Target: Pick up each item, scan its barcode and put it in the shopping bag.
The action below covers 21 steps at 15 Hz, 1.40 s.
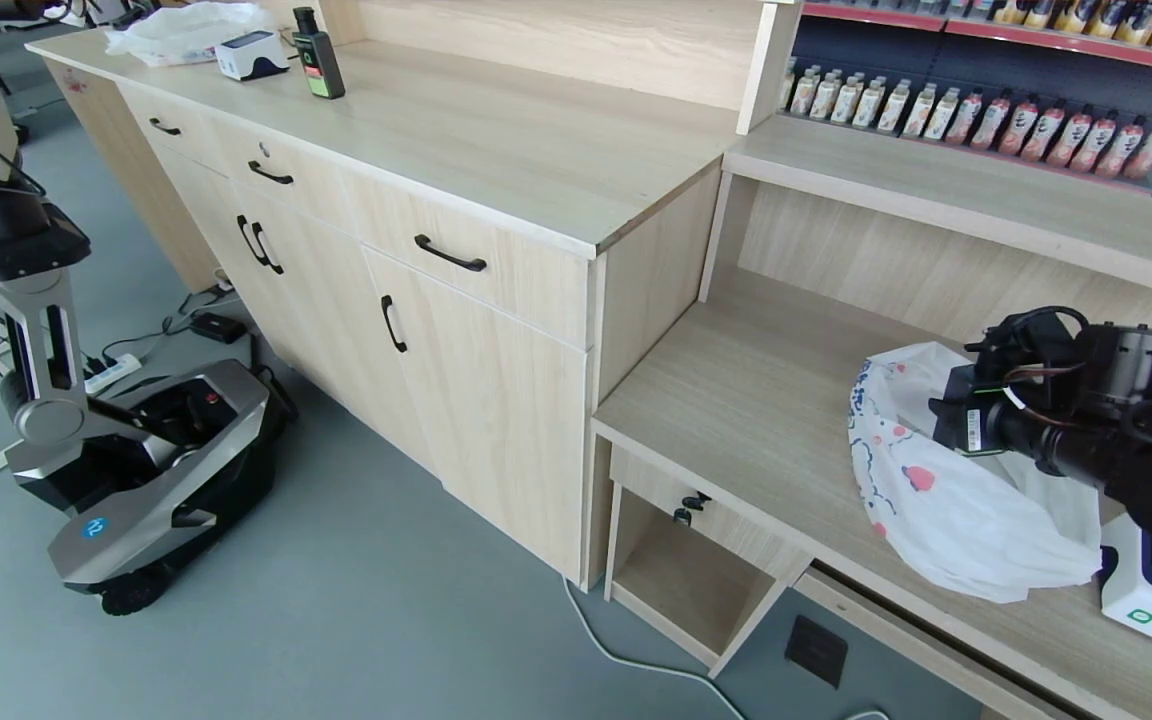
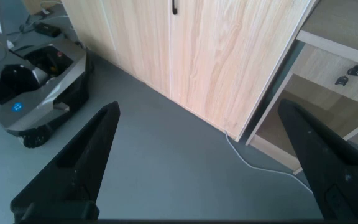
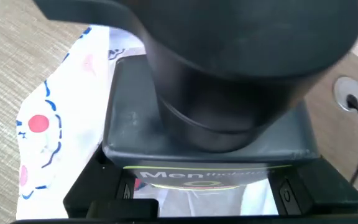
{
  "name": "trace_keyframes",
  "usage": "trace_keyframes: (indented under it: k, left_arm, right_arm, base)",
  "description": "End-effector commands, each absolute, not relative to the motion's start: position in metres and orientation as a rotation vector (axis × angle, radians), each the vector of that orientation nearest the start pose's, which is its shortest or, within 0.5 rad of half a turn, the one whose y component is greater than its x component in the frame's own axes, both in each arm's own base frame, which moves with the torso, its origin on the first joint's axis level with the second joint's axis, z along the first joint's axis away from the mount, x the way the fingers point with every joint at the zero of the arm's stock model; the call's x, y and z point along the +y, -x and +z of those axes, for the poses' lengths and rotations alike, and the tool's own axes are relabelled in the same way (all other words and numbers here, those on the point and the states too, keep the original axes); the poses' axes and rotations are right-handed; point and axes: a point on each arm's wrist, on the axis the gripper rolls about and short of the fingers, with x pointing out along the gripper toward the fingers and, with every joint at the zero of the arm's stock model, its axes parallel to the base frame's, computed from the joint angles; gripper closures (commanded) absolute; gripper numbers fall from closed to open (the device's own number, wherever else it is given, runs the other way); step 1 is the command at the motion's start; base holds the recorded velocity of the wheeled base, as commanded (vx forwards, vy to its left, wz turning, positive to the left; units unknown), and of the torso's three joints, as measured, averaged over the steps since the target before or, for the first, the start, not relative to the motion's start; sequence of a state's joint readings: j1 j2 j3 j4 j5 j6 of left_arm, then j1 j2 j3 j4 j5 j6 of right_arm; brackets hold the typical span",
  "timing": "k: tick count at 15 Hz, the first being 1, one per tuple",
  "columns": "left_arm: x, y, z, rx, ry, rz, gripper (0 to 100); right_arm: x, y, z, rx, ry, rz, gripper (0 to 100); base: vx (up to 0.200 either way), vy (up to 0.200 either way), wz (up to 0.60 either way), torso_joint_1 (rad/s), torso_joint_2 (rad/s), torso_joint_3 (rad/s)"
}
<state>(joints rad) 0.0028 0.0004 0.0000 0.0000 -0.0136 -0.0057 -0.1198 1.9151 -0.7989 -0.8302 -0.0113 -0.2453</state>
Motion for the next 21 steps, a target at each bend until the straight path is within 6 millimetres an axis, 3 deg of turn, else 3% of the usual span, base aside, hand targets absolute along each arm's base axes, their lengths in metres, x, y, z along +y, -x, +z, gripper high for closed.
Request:
trace_keyframes:
  k: [1,7,21]
  left_arm:
    - [0.000,0.023,0.075,0.000,0.006,-0.011,0]
    - [0.000,0.023,0.075,0.000,0.006,-0.011,0]
    - [0.000,0.023,0.075,0.000,0.006,-0.011,0]
  right_arm:
    - [-0.041,-0.350,0.110,0.330,0.220,-0.048,100]
    - [-0.040,-0.360,0.091,0.323,0.217,-0.004,100]
    - [-0.045,-0.366,0.070,0.339,0.207,0.018,100]
  base:
    - [0.000,0.000,0.00,0.000,0.00,0.000]
    - [0.000,0.000,0.00,0.000,0.00,0.000]
    - [0.000,0.000,0.00,0.000,0.00,0.000]
